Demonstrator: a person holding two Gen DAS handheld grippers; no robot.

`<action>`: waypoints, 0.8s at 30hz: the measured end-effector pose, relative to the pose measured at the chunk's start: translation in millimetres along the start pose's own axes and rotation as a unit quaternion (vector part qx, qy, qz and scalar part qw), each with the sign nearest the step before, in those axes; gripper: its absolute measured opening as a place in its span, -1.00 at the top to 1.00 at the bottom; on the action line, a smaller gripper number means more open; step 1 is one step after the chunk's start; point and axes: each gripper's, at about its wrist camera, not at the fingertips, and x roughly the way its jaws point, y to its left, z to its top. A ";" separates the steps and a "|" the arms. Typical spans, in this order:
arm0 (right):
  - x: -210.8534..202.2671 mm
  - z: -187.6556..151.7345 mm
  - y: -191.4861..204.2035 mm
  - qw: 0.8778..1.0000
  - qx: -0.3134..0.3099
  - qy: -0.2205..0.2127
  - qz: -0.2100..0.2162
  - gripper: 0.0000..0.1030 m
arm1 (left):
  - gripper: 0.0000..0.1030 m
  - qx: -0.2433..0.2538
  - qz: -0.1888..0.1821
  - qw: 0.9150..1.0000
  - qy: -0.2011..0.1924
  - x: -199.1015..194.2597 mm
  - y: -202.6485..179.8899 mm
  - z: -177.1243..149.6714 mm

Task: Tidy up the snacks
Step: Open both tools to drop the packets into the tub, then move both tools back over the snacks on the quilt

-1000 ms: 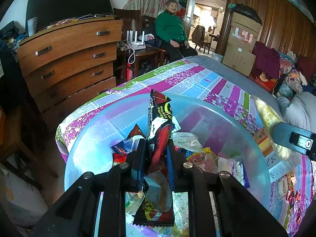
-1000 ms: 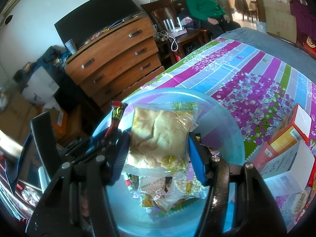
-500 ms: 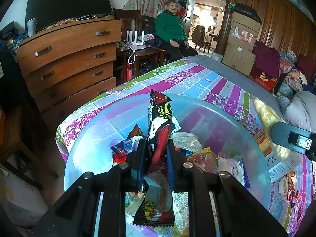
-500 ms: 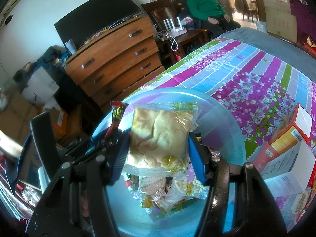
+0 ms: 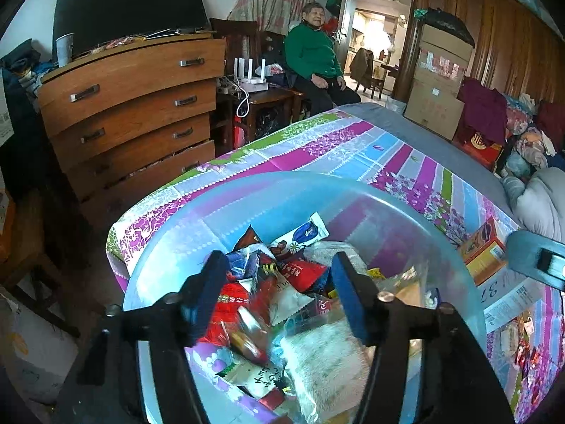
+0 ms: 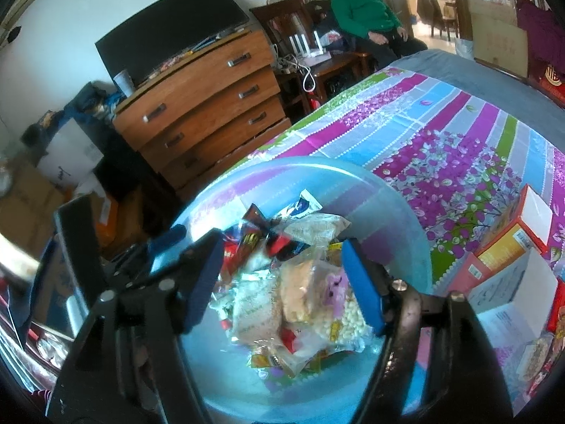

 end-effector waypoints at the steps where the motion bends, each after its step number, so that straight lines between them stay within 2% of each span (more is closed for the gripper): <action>1: -7.1 -0.9 0.4 1.000 -0.006 -0.008 -0.002 -0.37 | -0.39 0.000 0.000 1.000 -0.003 -2.7 -1.1 0.4; 2: -22.3 -4.8 4.0 0.999 -0.020 -0.027 -0.009 -0.37 | -0.57 0.000 -0.002 1.000 -0.006 -5.8 -2.6 0.8; 4: -56.6 -19.4 11.1 0.996 -0.045 -0.074 -0.035 -0.38 | -0.67 0.008 0.001 1.000 -0.025 -18.8 -9.0 1.4; 6: -90.9 -40.9 12.5 0.989 -0.055 -0.124 -0.059 -0.51 | -0.73 0.022 0.003 0.998 -0.057 -40.4 -21.2 -1.4; 8: -125.6 -70.3 7.6 0.977 -0.058 -0.176 -0.107 -0.86 | -1.00 0.052 -0.004 0.993 -0.106 -72.6 -45.4 -10.3; 9: -145.5 -91.4 1.4 0.967 -0.054 -0.205 -0.140 -0.96 | -0.99 0.066 -0.011 0.989 -0.133 -88.2 -58.0 -16.6; 11: -172.2 -129.1 -15.4 0.952 -0.042 -0.237 -0.189 -1.00 | -0.99 0.094 -0.041 0.979 -0.177 -118.8 -88.4 -36.3; 12: -182.9 -151.0 -30.8 0.946 -0.027 -0.237 -0.219 -1.00 | -0.99 0.107 -0.079 0.974 -0.184 -132.1 -108.5 -51.9; 14: -194.7 -190.0 -67.2 0.938 0.012 -0.220 -0.268 -1.00 | -0.99 0.139 -0.149 0.965 -0.166 -141.2 -140.2 -74.1; 15: -196.0 -209.4 -89.0 0.937 0.034 -0.199 -0.287 -1.00 | -0.99 0.170 -0.186 0.957 -0.146 -142.1 -166.1 -94.0; 17: -192.6 -246.8 -135.8 0.935 0.092 -0.142 -0.311 -1.00 | -0.99 0.216 -0.228 0.943 -0.113 -134.8 -205.1 -128.4; 19: -185.3 -291.9 -192.1 0.931 0.176 -0.080 -0.309 -1.00 | -0.99 0.257 -0.246 0.932 -0.063 -113.4 -241.7 -163.1; 20: -182.8 -308.0 -211.3 0.926 0.207 -0.062 -0.309 -1.00 | -0.99 0.272 -0.248 0.929 -0.037 -99.7 -257.1 -178.7; 22: -174.7 -333.3 -246.8 0.918 0.251 -0.031 -0.307 -1.00 | -0.99 0.300 -0.245 0.922 0.025 -64.0 -289.2 -207.9; 24: -169.5 -345.8 -276.1 0.910 0.273 -0.016 -0.312 -0.99 | -0.99 0.319 -0.232 0.917 0.062 -31.0 -316.2 -228.7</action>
